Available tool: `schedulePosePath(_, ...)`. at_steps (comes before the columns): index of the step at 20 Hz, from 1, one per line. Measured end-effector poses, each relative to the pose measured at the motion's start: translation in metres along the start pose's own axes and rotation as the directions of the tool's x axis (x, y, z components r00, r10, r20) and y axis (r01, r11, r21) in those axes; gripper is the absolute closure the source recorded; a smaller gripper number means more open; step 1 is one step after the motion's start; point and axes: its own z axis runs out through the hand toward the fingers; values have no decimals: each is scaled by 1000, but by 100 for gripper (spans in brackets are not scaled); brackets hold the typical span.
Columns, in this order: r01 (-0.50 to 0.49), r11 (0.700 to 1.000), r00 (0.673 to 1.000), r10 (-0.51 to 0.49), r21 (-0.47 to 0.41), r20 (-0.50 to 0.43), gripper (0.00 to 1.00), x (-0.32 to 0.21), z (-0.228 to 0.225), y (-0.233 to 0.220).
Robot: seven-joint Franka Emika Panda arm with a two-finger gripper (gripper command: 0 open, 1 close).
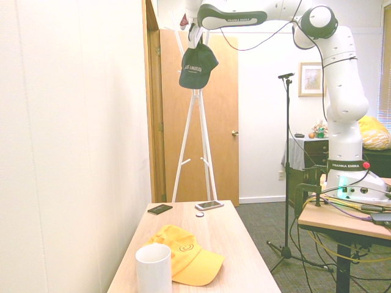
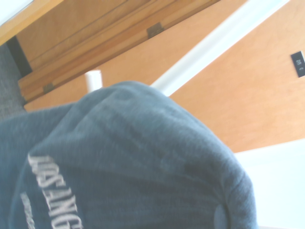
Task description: Hang the cap
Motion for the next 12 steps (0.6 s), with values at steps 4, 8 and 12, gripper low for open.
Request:
schedulePosePath(4,-1,1000,1000,1,1,17,100,-2,4,1)
schedulePosePath(8,0,1000,997,1,-24,74,100,-32,29,-7)
schedulePosePath(12,-8,1000,990,11,-28,140,0,-72,43,-2)
